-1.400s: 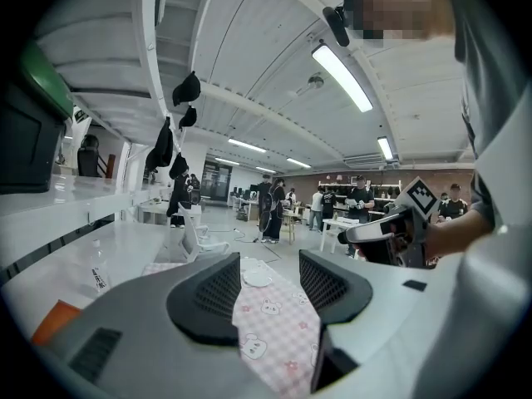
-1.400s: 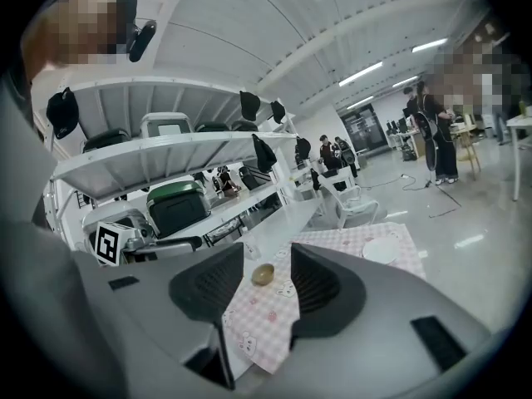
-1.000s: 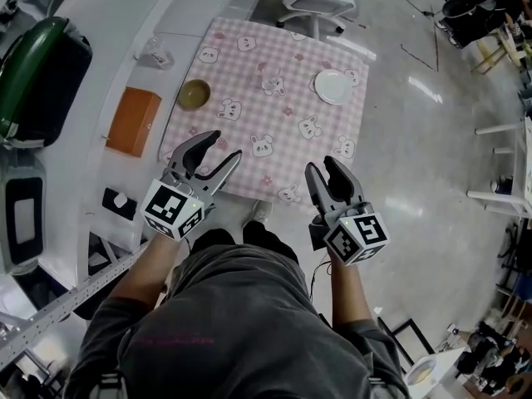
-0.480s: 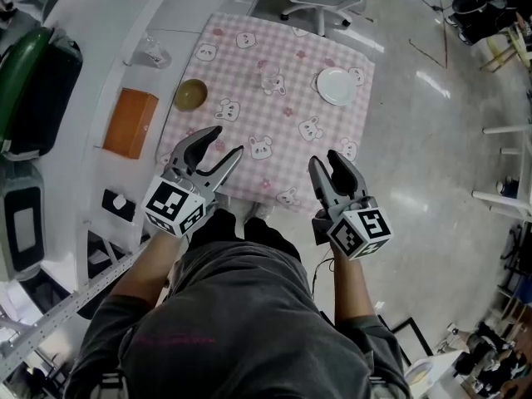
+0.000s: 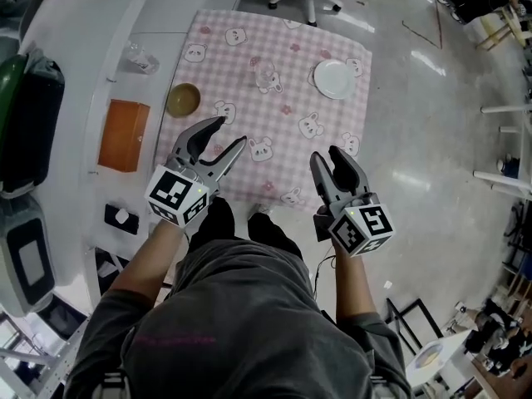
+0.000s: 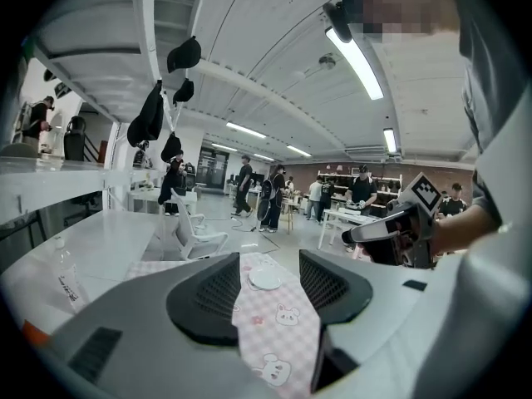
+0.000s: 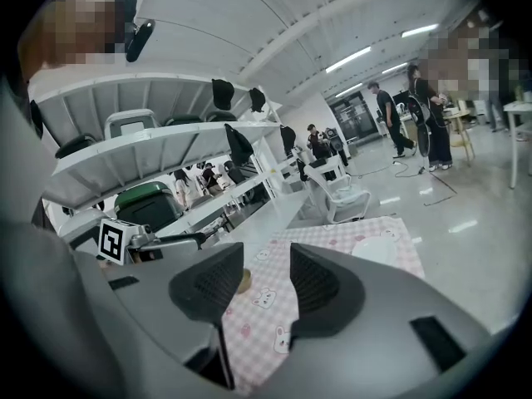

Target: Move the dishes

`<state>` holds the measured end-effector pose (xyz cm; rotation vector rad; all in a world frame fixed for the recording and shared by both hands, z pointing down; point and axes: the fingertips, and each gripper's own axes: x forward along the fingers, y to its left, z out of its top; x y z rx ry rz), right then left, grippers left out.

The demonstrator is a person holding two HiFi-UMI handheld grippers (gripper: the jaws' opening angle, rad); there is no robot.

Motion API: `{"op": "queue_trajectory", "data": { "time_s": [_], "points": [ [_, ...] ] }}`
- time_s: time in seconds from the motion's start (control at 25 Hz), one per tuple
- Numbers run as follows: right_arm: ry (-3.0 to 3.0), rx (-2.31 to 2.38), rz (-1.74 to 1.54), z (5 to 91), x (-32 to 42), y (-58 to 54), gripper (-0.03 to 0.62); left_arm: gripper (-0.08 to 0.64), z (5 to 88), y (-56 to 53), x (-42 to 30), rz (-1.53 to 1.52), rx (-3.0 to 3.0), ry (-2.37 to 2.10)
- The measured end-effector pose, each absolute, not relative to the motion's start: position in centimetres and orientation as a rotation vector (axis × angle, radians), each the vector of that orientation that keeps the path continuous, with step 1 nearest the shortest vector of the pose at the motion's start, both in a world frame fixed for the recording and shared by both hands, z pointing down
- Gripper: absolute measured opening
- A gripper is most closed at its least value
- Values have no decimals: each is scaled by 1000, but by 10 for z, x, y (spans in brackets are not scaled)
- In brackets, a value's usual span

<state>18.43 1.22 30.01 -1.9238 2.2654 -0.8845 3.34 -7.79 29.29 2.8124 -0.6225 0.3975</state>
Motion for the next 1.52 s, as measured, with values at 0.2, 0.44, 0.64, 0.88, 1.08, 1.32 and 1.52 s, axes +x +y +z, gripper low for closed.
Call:
{"op": "queue_trajectory", "data": {
  "time_s": [0.2,0.44,0.64,0.88,1.08,1.32,1.52],
  "points": [
    [2233,-1996,-890,303,179,-6,163,224,306,-106,38,418,2824,-539],
    [2190,-2052,-887,310,179,-33,163,224,325,-140,47,460,2853,-466],
    [2176,-2091,-909,319,174,-49,163,224,348,-163,53,478,2851,-417],
    [2162,-2115,-964,336,176,-59,163,227,378,-185,66,515,2839,-377],
    [2140,-2127,-1023,357,183,-63,163,232,404,-200,78,565,2828,-350],
    [2121,-2120,-1066,370,188,-70,163,235,422,-214,90,607,2831,-326],
    [2125,-2128,-1090,392,187,-73,163,242,449,-224,96,642,2836,-308]
  ]
}}
